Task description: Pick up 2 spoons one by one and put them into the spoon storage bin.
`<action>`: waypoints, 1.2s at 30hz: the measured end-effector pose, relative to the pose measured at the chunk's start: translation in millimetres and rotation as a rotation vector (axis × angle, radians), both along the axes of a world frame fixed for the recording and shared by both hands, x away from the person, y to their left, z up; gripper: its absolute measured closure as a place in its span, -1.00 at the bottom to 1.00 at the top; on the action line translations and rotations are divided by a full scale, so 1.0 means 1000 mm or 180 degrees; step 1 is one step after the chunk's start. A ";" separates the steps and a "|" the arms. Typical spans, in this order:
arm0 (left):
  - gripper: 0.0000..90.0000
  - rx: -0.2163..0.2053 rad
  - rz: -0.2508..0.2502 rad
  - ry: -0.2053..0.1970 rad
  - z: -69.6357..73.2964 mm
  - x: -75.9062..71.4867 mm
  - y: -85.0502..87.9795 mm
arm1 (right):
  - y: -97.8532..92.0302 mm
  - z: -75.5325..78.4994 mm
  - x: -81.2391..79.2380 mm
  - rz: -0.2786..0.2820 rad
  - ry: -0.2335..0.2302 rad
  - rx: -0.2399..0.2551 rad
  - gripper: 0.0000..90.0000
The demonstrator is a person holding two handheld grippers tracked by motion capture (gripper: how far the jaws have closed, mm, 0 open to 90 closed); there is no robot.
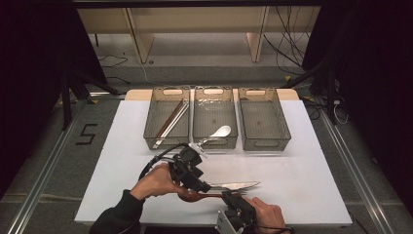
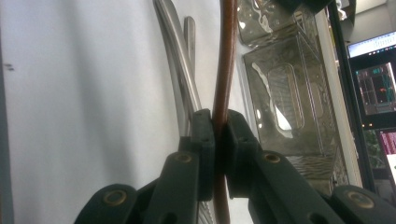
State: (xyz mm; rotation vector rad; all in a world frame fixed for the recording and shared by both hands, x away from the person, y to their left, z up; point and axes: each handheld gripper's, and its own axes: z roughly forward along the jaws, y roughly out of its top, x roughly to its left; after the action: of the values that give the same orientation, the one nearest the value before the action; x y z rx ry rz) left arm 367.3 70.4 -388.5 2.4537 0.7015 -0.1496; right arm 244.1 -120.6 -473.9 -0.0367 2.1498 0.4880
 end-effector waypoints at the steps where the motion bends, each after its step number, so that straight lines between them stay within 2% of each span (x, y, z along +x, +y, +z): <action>1: -0.23 -0.0040 0.0053 -0.0032 0.002 0.001 0.004 | -0.001 0.000 0.000 -0.0009 0.0008 -0.0007 0.88; 4: -0.31 -0.0168 0.0277 -0.0122 0.007 0.007 0.017 | -0.003 0.001 0.000 -0.0013 0.0005 -0.0005 0.88; 8: -0.36 -0.0313 0.0497 -0.0216 0.012 0.014 0.036 | -0.005 0.002 0.001 -0.0052 0.0032 0.0011 0.88; 10: -0.39 -0.0351 0.0612 -0.0264 0.011 0.017 0.046 | -0.007 0.003 0.003 -0.0041 0.0027 0.0015 0.88; 15: -0.46 -0.0474 0.0877 -0.0381 0.004 0.023 0.064 | -0.013 0.006 0.008 -0.0153 0.0059 0.0112 0.88; 18: -0.48 -0.0524 0.0948 -0.0434 0.000 0.024 0.072 | -0.018 0.009 0.013 -0.0212 0.0085 0.0171 0.88; 21: -0.49 -0.0582 0.1009 -0.0484 -0.003 0.023 0.078 | -0.021 0.011 0.016 -0.0350 0.0168 0.0250 0.88; 22: -0.50 -0.0603 0.1018 -0.0511 -0.004 0.022 0.080 | -0.023 0.012 0.018 -0.0339 0.0150 0.0237 0.88; 26: -0.51 -0.0682 0.1081 -0.0579 -0.009 0.017 0.084 | -0.027 0.015 0.024 -0.0454 0.0261 0.0394 0.88; 28: -0.53 -0.0693 0.1075 -0.0574 -0.014 0.014 0.085 | -0.028 0.018 0.029 -0.0486 0.0331 0.0447 0.88; 29: -0.55 -0.0698 0.1062 -0.0572 -0.016 0.013 0.086 | -0.028 0.019 0.031 -0.0548 0.0386 0.0537 0.88; 30: -0.56 -0.0707 0.1077 -0.0593 -0.019 0.011 0.086 | -0.030 0.021 0.035 -0.0559 0.0430 0.0554 0.88; 33: -0.57 -0.0765 0.1126 -0.0605 -0.024 0.007 0.088 | -0.032 0.025 0.045 -0.0675 0.0574 0.0807 0.88; 34: -0.57 -0.0777 0.1119 -0.0607 -0.026 0.006 0.089 | -0.033 0.027 0.048 -0.0714 0.0666 0.0915 0.88; 36: -0.58 -0.0792 0.1123 -0.0653 -0.028 0.004 0.089 | -0.035 0.032 0.056 -0.0773 0.0782 0.1042 0.88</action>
State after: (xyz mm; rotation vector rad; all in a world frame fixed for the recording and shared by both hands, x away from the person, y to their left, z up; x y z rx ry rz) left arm 371.1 159.1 -416.6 2.0389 0.9474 0.1420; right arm 299.7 -155.5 -442.1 0.4835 2.2444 0.7236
